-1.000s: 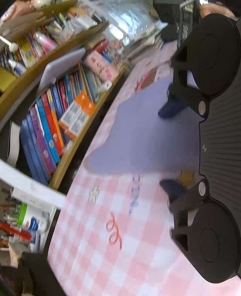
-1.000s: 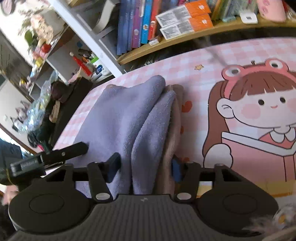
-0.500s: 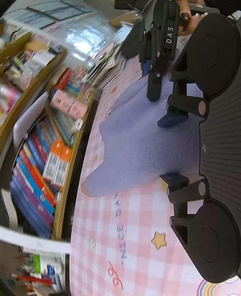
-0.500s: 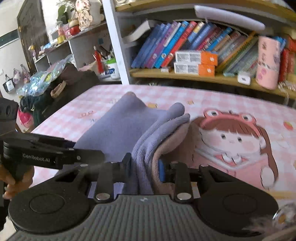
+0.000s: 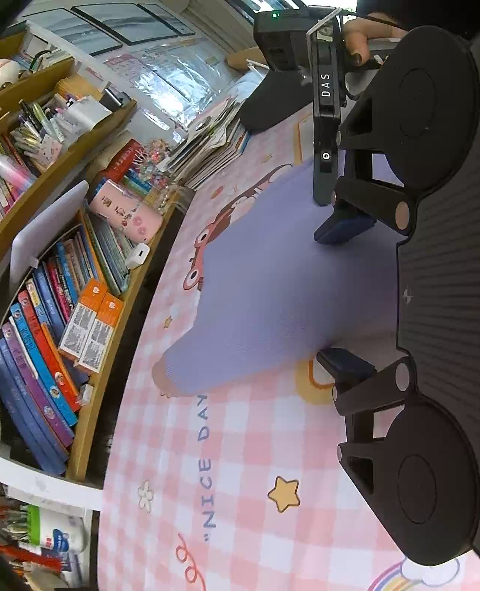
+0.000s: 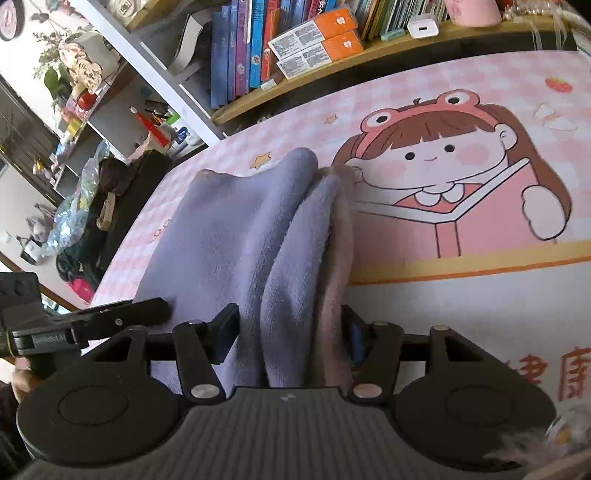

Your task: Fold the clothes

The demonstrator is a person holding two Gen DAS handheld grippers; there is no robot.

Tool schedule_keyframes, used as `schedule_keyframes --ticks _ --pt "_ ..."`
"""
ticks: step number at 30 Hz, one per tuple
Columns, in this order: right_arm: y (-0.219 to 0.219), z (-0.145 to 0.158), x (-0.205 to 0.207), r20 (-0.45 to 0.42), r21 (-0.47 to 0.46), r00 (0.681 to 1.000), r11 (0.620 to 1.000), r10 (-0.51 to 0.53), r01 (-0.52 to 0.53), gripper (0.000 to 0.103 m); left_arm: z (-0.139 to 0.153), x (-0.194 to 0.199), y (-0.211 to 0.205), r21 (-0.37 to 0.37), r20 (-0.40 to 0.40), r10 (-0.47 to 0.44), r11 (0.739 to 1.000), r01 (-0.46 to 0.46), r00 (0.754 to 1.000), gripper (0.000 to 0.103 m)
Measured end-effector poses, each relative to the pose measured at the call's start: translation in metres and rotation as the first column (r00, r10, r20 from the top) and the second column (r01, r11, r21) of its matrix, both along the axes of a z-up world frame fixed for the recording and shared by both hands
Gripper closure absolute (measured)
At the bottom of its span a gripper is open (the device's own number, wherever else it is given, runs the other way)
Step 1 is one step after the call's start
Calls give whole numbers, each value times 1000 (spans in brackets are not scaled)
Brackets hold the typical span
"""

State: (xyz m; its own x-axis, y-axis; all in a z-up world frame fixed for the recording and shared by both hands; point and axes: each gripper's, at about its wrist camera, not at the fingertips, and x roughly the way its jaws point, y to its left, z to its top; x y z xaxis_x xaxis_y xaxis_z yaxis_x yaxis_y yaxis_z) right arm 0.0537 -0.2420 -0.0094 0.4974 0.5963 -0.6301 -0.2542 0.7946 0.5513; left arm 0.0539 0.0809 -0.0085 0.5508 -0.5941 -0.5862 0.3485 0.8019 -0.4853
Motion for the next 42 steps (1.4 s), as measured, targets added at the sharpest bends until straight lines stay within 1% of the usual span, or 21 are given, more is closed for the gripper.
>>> schedule_keyframes --ticks 2,3,5,6,7,9,11,12,13,15,17,19,25,26,29,31,33,35,39,42 --pt "3 0 1 0 0 1000 1000 5 -5 46 -2 2 1 -9 -6 0 1000 0 1000 37" --pt "4 0 1 1 0 1000 1000 5 -5 48 -3 3 1 -12 -4 -3 1000 3 1000 38" --pt "9 2 0 13 -4 1000 1000 15 -15 56 -2 5 2 -7 10 -6 1000 6 1000 42" --pt "12 4 -3 36 -18 999 1000 22 -21 64 -1 6 3 2 19 -2 1000 2 1000 44" --pt "18 9 -8 80 -52 996 998 37 -33 68 1 7 3 11 26 5 1000 -5 1000 44" --pt "33 18 -20 177 -149 981 987 85 -59 70 4 7 2 32 34 10 999 -11 999 46" --pt "41 21 -28 223 -210 968 975 115 -67 70 6 5 0 54 39 2 999 -5 999 45" --pt "37 18 -25 197 -187 975 980 103 -66 68 6 5 0 59 37 1 998 -4 999 42" --pt "33 16 -22 169 -161 982 985 90 -63 61 6 5 2 58 33 1 998 -3 999 42" --pt "21 10 -13 105 -94 992 994 66 -56 56 6 5 4 52 26 0 999 -1 1000 41" --pt "11 5 -7 54 -39 997 998 49 -47 54 6 5 6 42 16 -1 999 0 1000 41" --pt "10 5 -6 46 -35 998 998 48 -46 50 4 4 6 30 6 0 1000 0 1000 41" --pt "9 -1 1 10 25 999 999 37 -38 49 -3 2 8 -9 -15 14 1000 -15 1000 41" --pt "11 0 0 14 19 999 999 38 -39 51 -4 2 8 -14 -17 16 1000 -17 1000 41" --pt "19 3 -4 51 -9 998 999 46 -46 61 -5 -2 4 -8 4 24 1000 -24 1000 45" --pt "24 8 -11 111 -49 992 997 59 -54 69 -2 -7 1 9 31 23 1000 -24 999 49" --pt "28 13 -18 169 -89 983 994 75 -61 71 2 -12 -2 31 64 18 999 -20 998 53" --pt "29 16 -22 224 -104 970 992 92 -71 72 7 -15 -2 41 96 12 999 -16 995 53" --pt "29 21 -18 253 -87 963 994 91 -71 72 15 -9 3 28 111 14 999 -18 994 53" --pt "33 27 -9 274 -111 957 992 95 -67 72 21 2 0 54 132 11 998 -18 991 53"
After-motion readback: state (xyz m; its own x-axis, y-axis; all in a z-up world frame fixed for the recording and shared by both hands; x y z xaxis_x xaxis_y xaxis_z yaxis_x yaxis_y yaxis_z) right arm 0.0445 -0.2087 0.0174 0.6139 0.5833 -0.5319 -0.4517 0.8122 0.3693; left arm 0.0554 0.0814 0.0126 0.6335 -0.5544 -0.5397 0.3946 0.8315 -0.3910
